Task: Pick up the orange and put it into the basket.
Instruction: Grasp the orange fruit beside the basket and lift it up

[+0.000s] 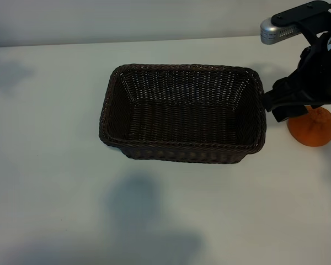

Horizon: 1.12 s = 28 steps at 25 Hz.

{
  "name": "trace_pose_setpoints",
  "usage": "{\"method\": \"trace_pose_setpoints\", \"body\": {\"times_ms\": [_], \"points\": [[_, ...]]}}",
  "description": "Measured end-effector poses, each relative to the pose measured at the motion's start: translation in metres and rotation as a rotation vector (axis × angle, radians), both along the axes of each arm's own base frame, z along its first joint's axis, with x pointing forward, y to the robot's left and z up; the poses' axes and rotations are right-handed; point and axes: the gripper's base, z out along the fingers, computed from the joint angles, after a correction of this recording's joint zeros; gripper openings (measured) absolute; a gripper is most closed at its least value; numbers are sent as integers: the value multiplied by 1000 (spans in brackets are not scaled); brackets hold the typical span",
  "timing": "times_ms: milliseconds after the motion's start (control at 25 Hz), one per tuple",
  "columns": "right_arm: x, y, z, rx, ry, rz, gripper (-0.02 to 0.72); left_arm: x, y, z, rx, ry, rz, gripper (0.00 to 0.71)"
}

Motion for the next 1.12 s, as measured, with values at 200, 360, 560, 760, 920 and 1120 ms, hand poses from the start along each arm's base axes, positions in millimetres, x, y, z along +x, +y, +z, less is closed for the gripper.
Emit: {"method": "trace_pose_setpoints", "body": {"times_ms": [200,360,560,760,920,1120], "points": [[0,0,0,-6,-2,9,581,-43,-1,7,23,-62,8,596],[0,-1,0,-14,-3,11,581,-74,-1,4,56,-93,25,596],[0,-2,0,-25,-6,14,581,-127,2,1,95,-176,92,596],[1,-2,0,-31,-9,16,581,-169,3,-11,138,-227,131,596],[1,-2,0,-31,-10,16,581,-193,2,-29,135,-231,137,596],[1,-2,0,-31,-10,15,581,-215,-1,-47,123,-261,136,596]]}}
